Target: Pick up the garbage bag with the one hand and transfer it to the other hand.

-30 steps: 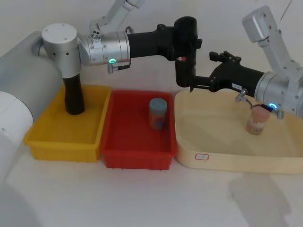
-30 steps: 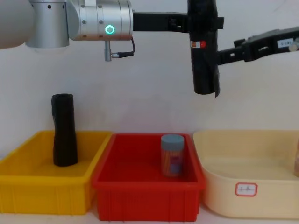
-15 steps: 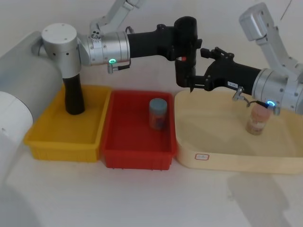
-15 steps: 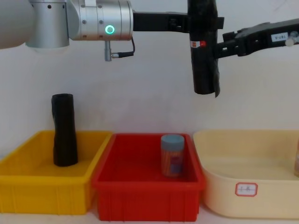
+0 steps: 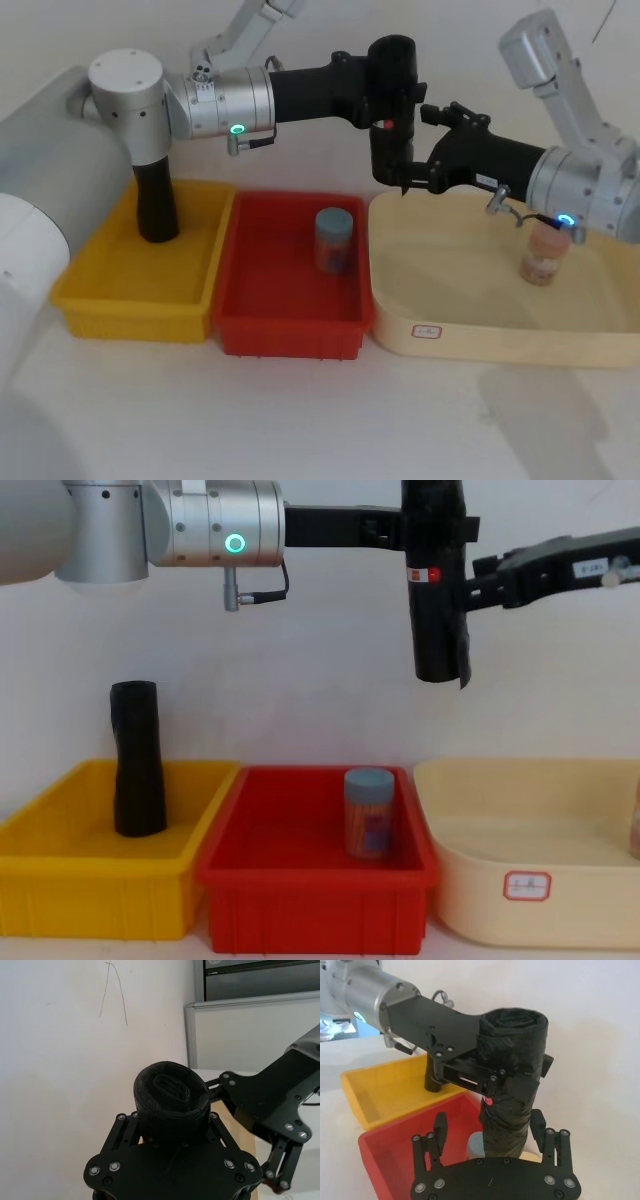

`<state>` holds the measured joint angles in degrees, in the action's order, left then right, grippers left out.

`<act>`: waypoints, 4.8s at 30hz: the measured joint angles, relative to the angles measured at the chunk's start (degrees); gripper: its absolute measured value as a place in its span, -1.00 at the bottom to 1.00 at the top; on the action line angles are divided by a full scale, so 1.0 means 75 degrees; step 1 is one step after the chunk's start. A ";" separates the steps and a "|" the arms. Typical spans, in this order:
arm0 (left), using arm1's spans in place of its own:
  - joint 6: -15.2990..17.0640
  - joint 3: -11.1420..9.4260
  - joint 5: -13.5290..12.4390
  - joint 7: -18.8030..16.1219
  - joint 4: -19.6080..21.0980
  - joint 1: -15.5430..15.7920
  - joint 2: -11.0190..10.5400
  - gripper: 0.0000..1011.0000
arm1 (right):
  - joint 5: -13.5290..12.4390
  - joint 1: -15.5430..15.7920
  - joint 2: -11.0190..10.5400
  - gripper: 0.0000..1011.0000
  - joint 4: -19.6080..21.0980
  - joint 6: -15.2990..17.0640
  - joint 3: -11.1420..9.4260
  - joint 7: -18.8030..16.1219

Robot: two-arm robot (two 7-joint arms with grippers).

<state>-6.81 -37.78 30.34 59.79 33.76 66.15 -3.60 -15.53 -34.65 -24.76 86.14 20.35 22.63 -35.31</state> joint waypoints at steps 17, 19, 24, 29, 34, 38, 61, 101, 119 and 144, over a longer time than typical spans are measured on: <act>0.0000 0.0000 0.0000 0.0000 0.0000 0.0000 0.0000 -0.23 | 0.0131 -0.0219 0.0380 0.98 -0.0585 -0.0004 0.0260 0.0468; 0.0000 0.0000 0.0000 0.0000 0.0000 -0.0001 0.0000 -0.23 | 0.0141 -0.0268 0.0429 0.98 -0.0662 -0.0030 0.0291 0.0497; 0.0000 0.0000 0.0000 0.0000 0.0000 0.0000 0.0000 -0.23 | 0.0173 -0.0397 0.0527 0.98 -0.0846 -0.0103 0.0372 0.0563; 0.0000 0.0000 0.0000 0.0000 0.0001 0.0000 0.0000 -0.23 | 0.0196 -0.0545 0.0631 0.98 -0.1094 -0.0187 0.0461 0.0592; 0.0000 0.0000 0.0000 0.0000 0.0000 0.0000 0.0000 -0.23 | 0.0212 -0.0709 0.0737 0.98 -0.1356 -0.0288 0.0553 0.0592; 0.0000 0.0000 0.0000 0.0000 0.0001 0.0000 0.0000 -0.23 | 0.0231 -0.0867 0.0849 0.98 -0.1609 -0.0371 0.0642 0.0586; 0.0000 -0.0001 0.0000 -0.0003 0.0000 0.0000 0.0000 -0.23 | 0.0272 -0.1208 0.1076 0.30 -0.2105 -0.0537 0.0838 0.0622; 0.0000 0.0000 0.0000 0.0012 0.0000 0.0000 0.0000 0.84 | 0.0333 -0.1203 0.1002 0.13 -0.2001 -0.0296 0.0778 0.0967; 0.0000 0.0000 -0.0001 0.0005 0.0000 0.0000 0.0000 0.98 | 0.0431 -0.0723 0.0699 0.13 -0.1288 0.0755 0.0060 0.2078; 0.0000 0.0000 0.0000 -0.0001 0.0000 -0.0001 0.0000 0.98 | 0.0405 -0.0104 0.0361 0.98 -0.0537 0.2123 -0.1207 0.3305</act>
<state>-6.80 -37.79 30.34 59.79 33.76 66.14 -3.61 -12.49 -35.44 -22.05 82.11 36.28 13.58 -10.52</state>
